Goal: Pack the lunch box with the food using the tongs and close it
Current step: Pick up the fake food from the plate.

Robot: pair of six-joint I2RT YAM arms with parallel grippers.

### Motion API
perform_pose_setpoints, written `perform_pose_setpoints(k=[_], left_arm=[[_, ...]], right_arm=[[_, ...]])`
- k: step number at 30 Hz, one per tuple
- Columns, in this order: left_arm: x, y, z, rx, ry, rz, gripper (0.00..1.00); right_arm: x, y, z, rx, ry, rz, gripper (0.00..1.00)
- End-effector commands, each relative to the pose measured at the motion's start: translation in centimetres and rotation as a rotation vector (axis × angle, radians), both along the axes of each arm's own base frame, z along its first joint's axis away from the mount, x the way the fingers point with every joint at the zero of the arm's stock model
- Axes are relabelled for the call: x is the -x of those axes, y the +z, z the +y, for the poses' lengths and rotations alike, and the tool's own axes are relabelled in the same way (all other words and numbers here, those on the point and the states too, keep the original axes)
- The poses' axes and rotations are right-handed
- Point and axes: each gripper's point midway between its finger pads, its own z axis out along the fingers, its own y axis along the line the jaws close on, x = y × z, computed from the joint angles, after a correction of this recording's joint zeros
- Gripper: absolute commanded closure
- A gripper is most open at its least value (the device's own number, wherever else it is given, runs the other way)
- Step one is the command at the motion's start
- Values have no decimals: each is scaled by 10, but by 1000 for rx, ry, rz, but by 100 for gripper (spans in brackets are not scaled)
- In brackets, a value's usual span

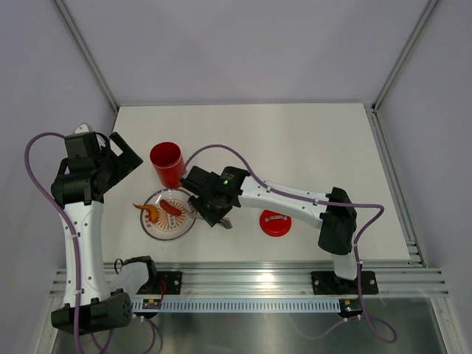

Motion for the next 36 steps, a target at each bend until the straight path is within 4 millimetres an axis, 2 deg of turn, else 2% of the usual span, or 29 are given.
perform_pose_setpoints(k=[1,7,14,29,36], left_arm=[[-6,13,2,-15,-2,-50,1],[-6,13,2,-14,-1,-52,1],[-5,14,2,-14,-1,-53,1],[-4,14,3,-18,4,-51,1],[-4,13,4,-22,4,-49,1]], right_arm=[[-1,29,11,-74,30,-65,56],[7,21,7,-34,74,-62,53],[17,13,15,-14,133,-77,51],[1,6,35,11,120,-150,44],[-1,6,53,-17,145,-144,44]])
